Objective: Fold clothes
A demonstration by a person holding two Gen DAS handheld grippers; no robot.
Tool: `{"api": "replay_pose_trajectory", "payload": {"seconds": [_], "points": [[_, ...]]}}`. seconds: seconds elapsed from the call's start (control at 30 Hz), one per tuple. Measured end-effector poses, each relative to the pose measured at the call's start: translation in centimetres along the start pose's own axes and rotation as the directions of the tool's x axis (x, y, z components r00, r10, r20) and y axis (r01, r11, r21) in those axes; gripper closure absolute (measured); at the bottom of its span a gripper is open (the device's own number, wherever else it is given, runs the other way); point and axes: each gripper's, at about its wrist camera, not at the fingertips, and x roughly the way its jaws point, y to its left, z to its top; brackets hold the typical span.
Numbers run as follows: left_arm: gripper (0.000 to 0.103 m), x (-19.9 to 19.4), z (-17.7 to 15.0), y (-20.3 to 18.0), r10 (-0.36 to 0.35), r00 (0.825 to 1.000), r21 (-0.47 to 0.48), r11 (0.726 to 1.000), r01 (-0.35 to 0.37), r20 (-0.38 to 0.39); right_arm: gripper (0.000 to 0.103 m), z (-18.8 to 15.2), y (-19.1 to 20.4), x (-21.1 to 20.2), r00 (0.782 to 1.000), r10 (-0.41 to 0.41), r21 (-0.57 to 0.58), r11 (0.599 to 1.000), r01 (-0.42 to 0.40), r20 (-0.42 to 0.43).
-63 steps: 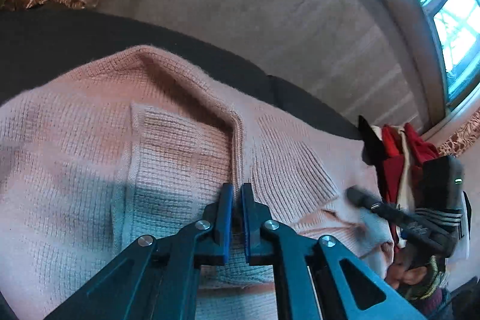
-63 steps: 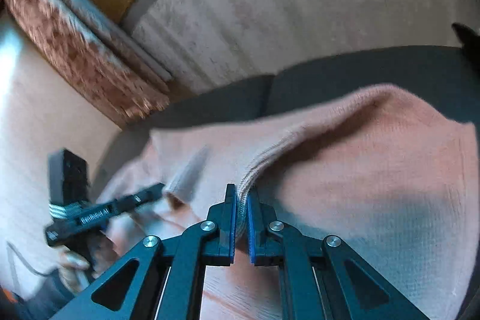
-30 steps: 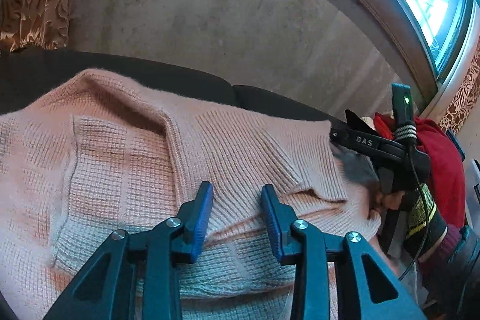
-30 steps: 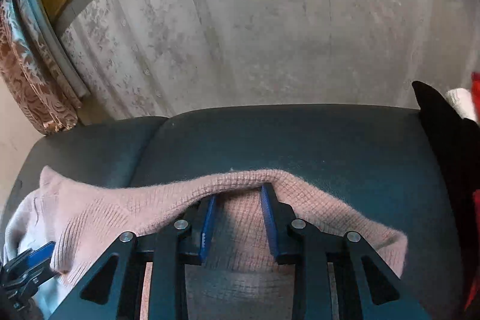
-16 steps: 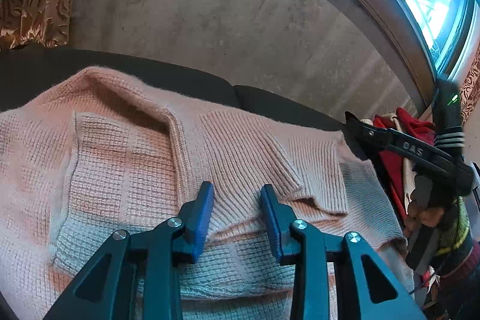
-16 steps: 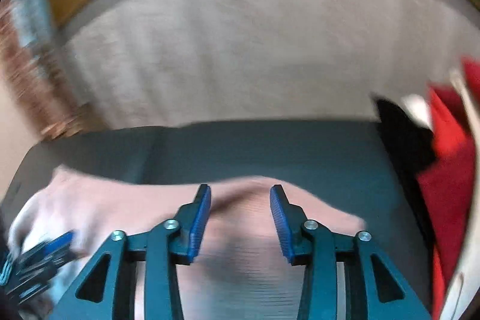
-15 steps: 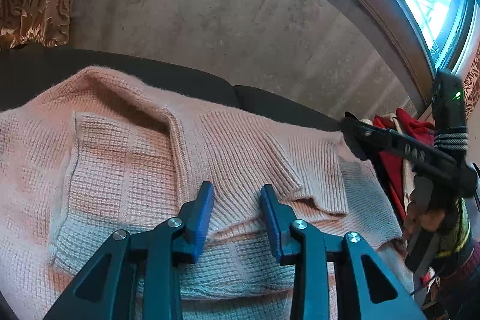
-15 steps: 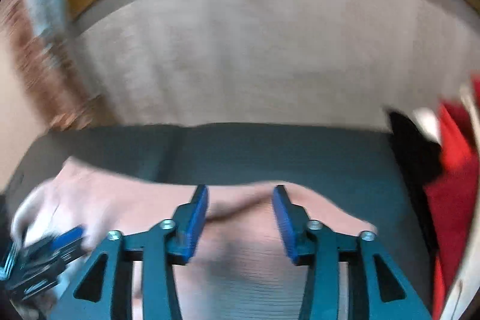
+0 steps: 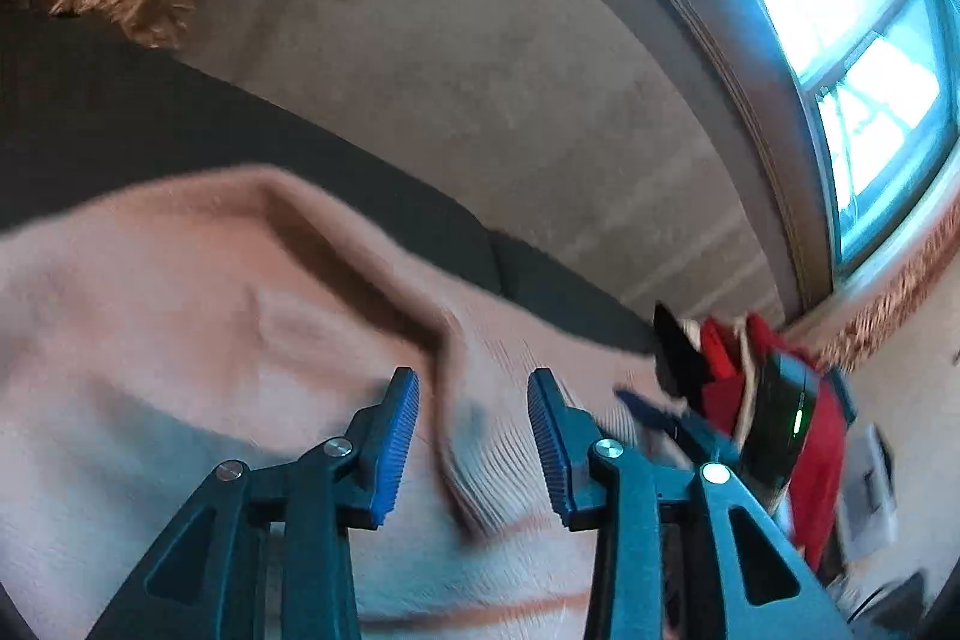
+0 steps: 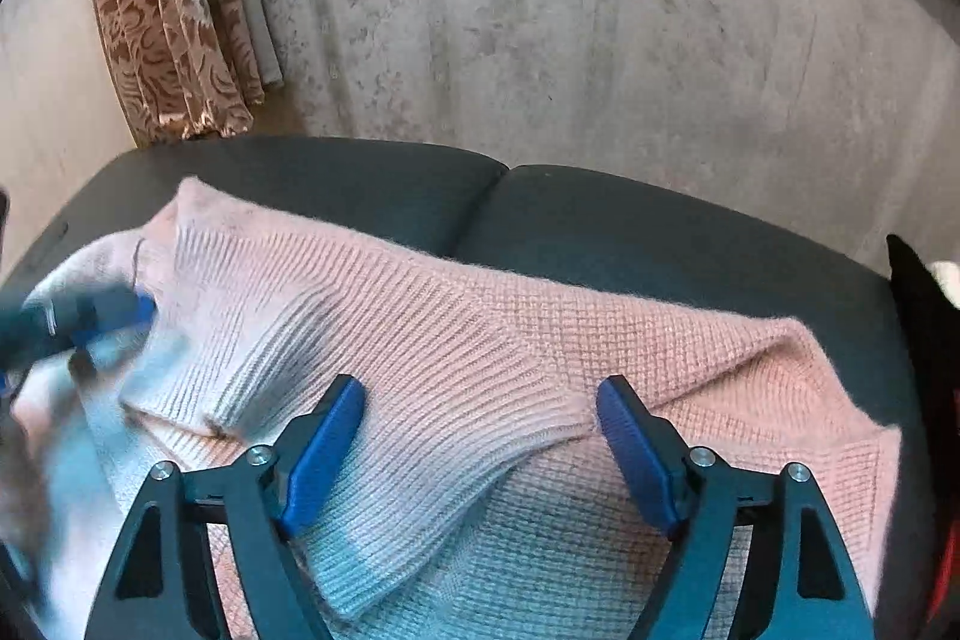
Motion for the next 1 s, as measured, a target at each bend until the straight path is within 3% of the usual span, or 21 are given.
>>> {"api": "replay_pose_trajectory", "payload": {"seconds": [0.1,0.17,0.23,0.3,0.33,0.43,0.5,0.57,0.63,0.73,0.87,0.93,1.0], "points": [[0.060,0.7,2.6,1.8,-0.047,0.998,-0.090,0.995,0.043,-0.042,0.020,-0.4,-0.9,-0.6,1.000,-0.006,-0.002,1.000,0.006,0.005],[0.059,1.9,4.1,2.6,-0.034,0.997,-0.116,0.993,0.025,-0.072,0.019,-0.5,-0.9,-0.5,1.000,-0.010,-0.002,1.000,0.010,0.007],[0.061,2.9,5.1,2.8,0.039,0.996,-0.100,0.994,-0.046,-0.075,0.018,-0.6,-1.1,-0.4,1.000,-0.013,0.001,1.000,0.013,0.008],[0.071,4.0,6.1,2.3,0.129,0.990,-0.055,0.990,-0.131,-0.050,0.016,-0.6,-1.2,-0.4,1.000,-0.015,0.006,1.000,0.015,0.009],[0.080,4.4,6.5,2.1,0.182,0.982,-0.024,0.983,-0.183,-0.041,0.014,-0.7,-1.3,-0.4,1.000,-0.016,0.010,1.000,0.016,0.008],[0.090,6.2,6.8,2.1,0.363,0.931,0.099,0.928,-0.358,-0.030,0.012,-0.7,-1.4,-0.5,1.000,-0.012,0.022,1.000,0.012,0.008],[0.089,6.7,6.6,1.7,0.395,0.918,0.191,0.900,-0.392,0.020,0.011,-0.8,-1.5,-0.6,1.000,-0.010,0.028,1.000,0.010,0.008],[0.088,6.7,6.6,1.5,0.416,0.909,0.206,0.887,-0.412,0.028,0.010,-0.8,-1.5,-0.6,1.000,-0.012,0.031,0.999,0.012,0.008],[0.088,6.5,6.7,1.2,0.413,0.910,0.199,0.890,-0.409,0.023,0.008,-0.8,-1.5,-0.6,1.000,-0.016,0.033,0.999,0.016,0.006],[0.070,3.0,5.8,1.2,0.364,0.931,0.114,0.924,-0.366,0.041,0.006,-0.9,-1.7,-0.5,1.000,-0.016,0.046,0.999,0.016,0.001],[0.065,-2.0,4.3,1.3,0.301,0.951,0.003,0.953,-0.301,0.070,0.003,-0.8,-1.7,-0.4,1.000,-0.024,0.046,0.999,0.025,-0.004],[0.065,-5.9,2.0,1.7,0.282,0.957,-0.041,0.959,-0.279,0.073,0.003,-0.8,-1.8,-0.3,1.000,-0.026,0.048,0.999,0.026,-0.006],[0.065,-10.4,-0.5,2.2,0.304,0.949,-0.071,0.952,-0.299,0.079,0.002,-0.8,-1.8,-0.3,0.999,-0.032,0.046,0.998,0.032,-0.009]]}}
